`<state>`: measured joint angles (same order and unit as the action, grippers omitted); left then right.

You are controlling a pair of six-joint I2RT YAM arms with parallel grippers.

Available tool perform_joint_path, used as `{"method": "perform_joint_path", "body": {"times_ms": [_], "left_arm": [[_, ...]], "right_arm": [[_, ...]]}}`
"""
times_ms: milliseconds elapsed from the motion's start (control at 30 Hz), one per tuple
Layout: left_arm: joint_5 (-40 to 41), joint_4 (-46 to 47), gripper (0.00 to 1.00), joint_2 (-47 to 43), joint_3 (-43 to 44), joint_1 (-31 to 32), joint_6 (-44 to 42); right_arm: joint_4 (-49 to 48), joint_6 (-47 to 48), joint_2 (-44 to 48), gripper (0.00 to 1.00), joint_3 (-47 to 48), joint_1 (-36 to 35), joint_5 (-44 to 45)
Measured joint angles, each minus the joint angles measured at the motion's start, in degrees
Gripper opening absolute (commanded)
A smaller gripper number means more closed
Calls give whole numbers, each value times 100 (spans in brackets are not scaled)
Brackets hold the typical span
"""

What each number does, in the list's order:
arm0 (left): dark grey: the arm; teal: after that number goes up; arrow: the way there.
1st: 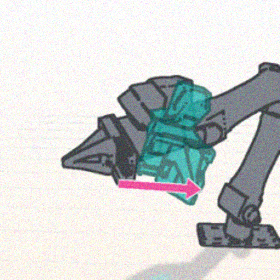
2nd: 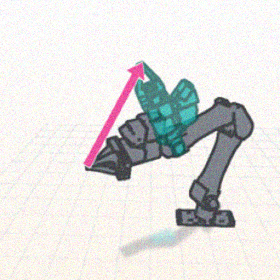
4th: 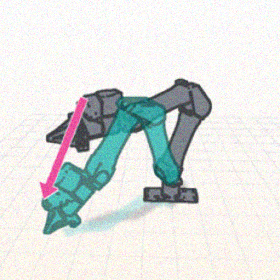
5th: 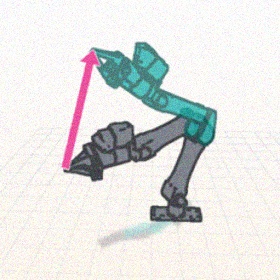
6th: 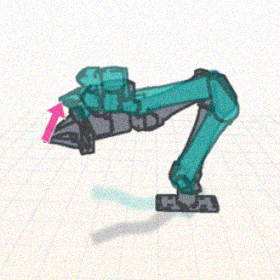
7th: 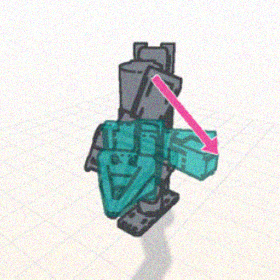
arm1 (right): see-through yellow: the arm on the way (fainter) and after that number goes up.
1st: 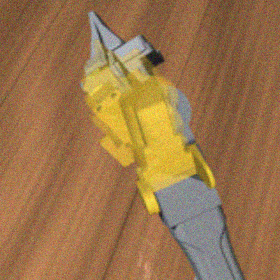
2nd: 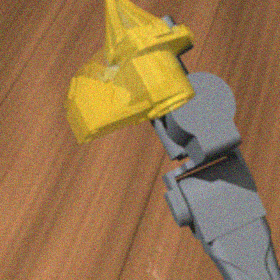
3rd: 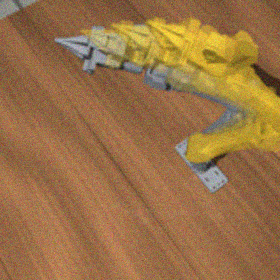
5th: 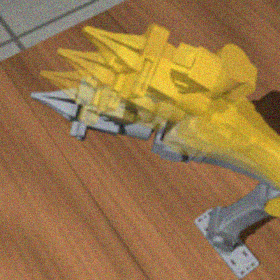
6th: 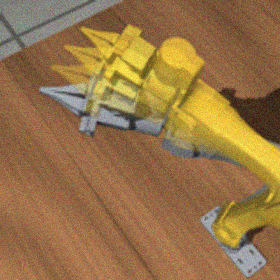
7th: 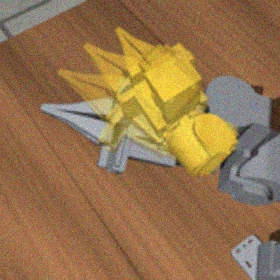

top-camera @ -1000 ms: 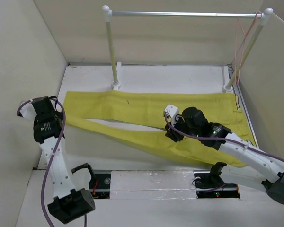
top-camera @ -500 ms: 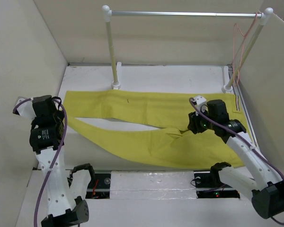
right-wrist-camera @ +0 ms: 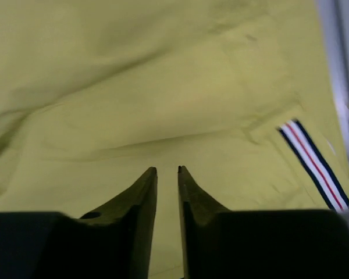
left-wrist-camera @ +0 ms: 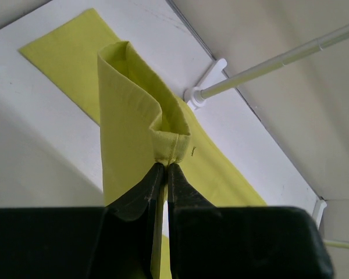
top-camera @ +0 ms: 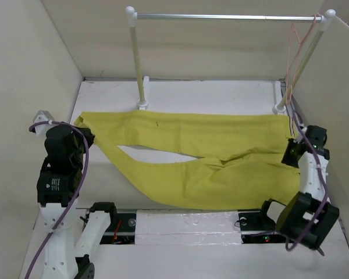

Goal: Place the trousers on the hanger
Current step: Fold the trousers at the center of the board.

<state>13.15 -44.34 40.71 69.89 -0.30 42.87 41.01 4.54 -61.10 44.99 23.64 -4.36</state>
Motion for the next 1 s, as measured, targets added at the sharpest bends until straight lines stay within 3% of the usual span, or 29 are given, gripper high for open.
{"method": "perform_joint_path", "body": {"times_ms": [167,367,733,1000], "left_arm": [[549,74,0,-212,-227,417,-109],[1209,127,0,-192,-225,627,-343],[1443,299,0,-142,-522,697,-566],[1567,442,0,-72,-651,697,-708]], "right_arm": [[17,-111,-903,38,-2,2061,271],[426,-391,-1043,40,133,3108,595],[177,-474,-1587,41,-170,4347,787],[-81,-391,-2028,46,-173,4465,798]]}}
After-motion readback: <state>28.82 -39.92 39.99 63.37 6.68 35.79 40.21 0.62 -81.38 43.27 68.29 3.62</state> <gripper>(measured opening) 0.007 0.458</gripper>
